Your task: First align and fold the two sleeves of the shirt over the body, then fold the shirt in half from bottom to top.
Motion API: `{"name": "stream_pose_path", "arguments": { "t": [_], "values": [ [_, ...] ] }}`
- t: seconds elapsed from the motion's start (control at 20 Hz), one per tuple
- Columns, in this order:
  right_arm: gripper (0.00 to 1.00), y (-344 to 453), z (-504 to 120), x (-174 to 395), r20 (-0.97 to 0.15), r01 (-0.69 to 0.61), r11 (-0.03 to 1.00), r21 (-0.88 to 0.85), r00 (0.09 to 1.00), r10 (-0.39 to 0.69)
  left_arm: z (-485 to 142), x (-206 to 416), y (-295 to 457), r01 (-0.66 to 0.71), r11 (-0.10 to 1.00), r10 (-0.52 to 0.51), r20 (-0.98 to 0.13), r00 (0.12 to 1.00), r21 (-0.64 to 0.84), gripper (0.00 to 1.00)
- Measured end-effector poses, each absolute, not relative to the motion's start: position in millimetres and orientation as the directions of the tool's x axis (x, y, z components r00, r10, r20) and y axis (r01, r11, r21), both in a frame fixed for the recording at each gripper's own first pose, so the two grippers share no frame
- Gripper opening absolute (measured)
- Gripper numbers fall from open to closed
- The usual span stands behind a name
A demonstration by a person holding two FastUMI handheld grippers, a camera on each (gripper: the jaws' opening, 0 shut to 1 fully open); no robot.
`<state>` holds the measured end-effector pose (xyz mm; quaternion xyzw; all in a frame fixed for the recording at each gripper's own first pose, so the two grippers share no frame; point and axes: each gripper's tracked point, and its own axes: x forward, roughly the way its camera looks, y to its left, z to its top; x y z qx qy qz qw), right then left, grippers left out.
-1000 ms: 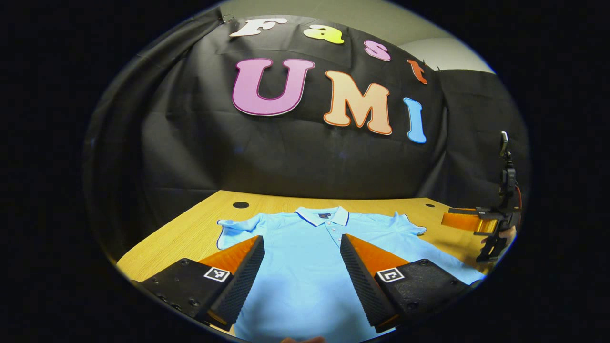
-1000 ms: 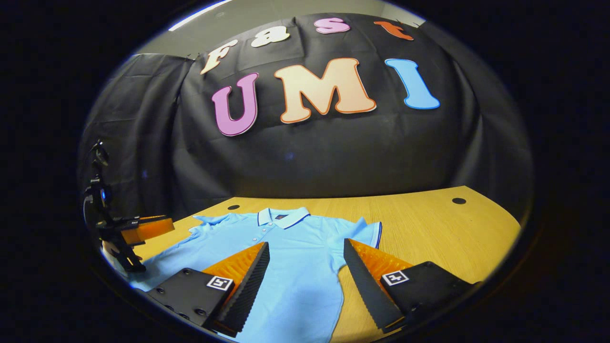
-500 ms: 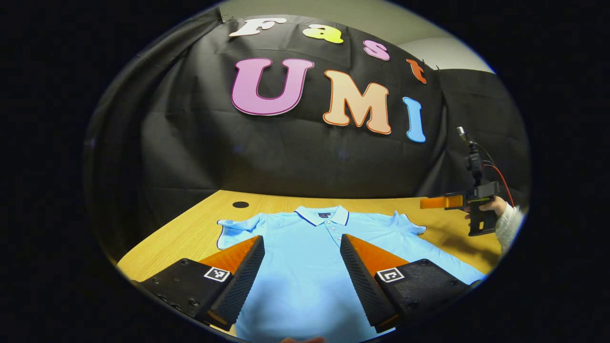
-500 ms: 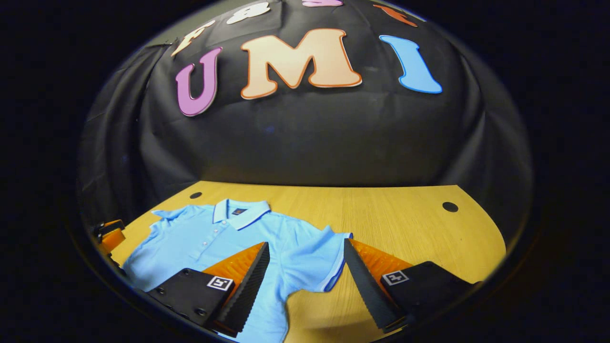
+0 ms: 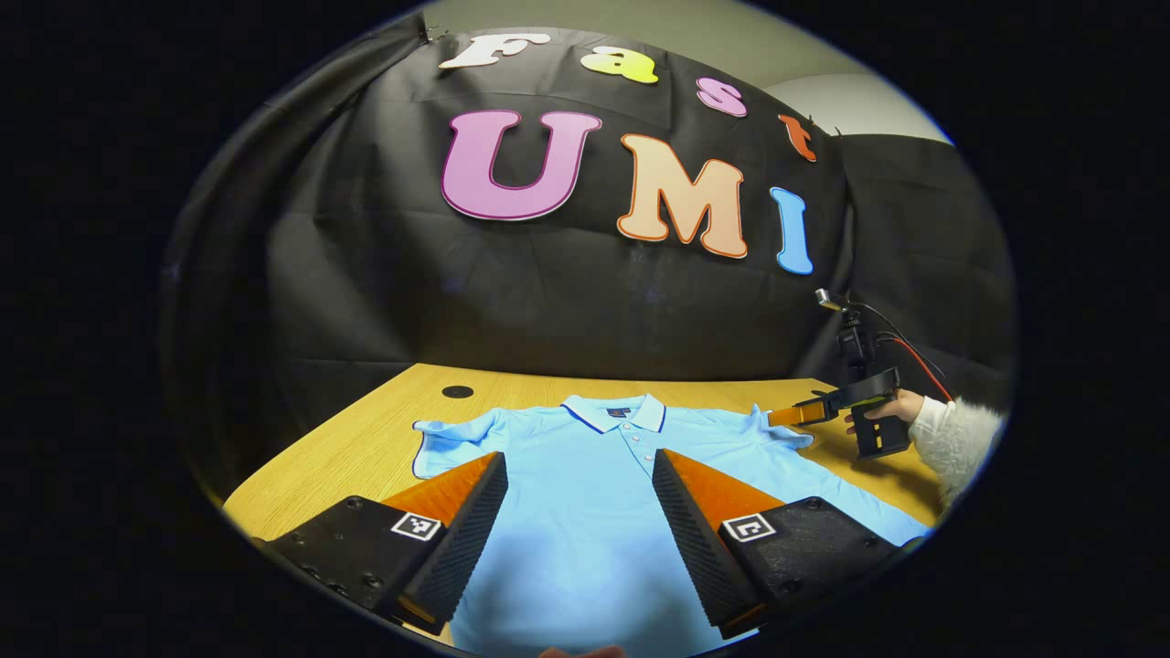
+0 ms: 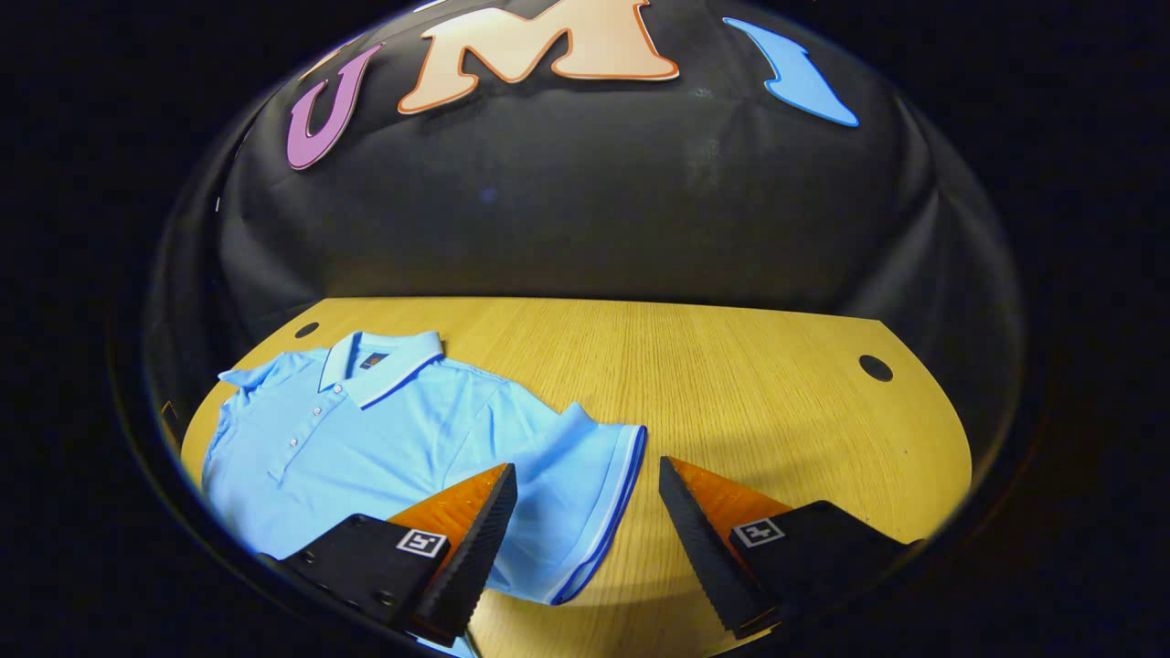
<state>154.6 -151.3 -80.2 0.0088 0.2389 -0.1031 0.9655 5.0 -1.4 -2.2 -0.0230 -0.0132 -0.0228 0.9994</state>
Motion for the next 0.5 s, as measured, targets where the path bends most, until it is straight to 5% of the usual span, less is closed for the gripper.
{"name": "stream_pose_path", "arguments": {
  "t": [0.5],
  "values": [
    [0.98, -146.5, -94.2, 155.2, -0.492, 0.179, 0.984, -0.006, 0.856, -0.158, -3.8, 5.2, -4.0, 0.056, 0.997, -0.055, 0.023, 0.998, -0.049, 0.95]
  ]
}}
